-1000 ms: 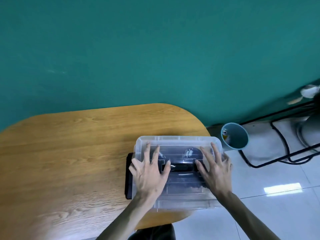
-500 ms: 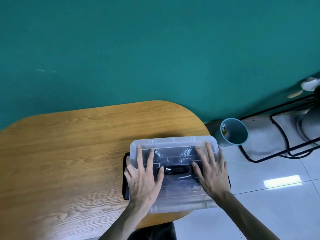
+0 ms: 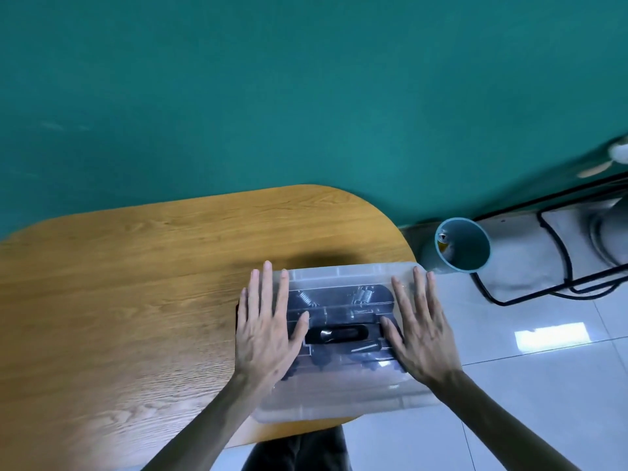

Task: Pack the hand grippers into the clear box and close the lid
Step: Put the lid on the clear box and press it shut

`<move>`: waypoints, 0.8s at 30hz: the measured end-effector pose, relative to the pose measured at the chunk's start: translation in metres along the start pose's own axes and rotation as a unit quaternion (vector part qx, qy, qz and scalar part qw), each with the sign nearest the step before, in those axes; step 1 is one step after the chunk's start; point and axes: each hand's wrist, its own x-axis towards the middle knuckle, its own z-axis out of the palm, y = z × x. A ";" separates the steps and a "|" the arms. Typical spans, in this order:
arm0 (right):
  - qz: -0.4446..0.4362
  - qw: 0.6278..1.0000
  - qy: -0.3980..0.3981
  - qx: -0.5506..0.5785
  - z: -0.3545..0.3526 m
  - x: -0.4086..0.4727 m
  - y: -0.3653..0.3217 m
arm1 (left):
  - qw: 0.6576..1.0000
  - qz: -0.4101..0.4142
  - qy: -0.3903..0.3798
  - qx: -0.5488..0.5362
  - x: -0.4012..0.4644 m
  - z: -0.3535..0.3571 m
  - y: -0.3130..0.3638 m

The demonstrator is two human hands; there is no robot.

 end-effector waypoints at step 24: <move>0.119 0.948 0.085 0.282 -0.007 -0.008 0.007 | 0.983 -0.094 -0.013 -0.159 -0.033 -0.002 -0.007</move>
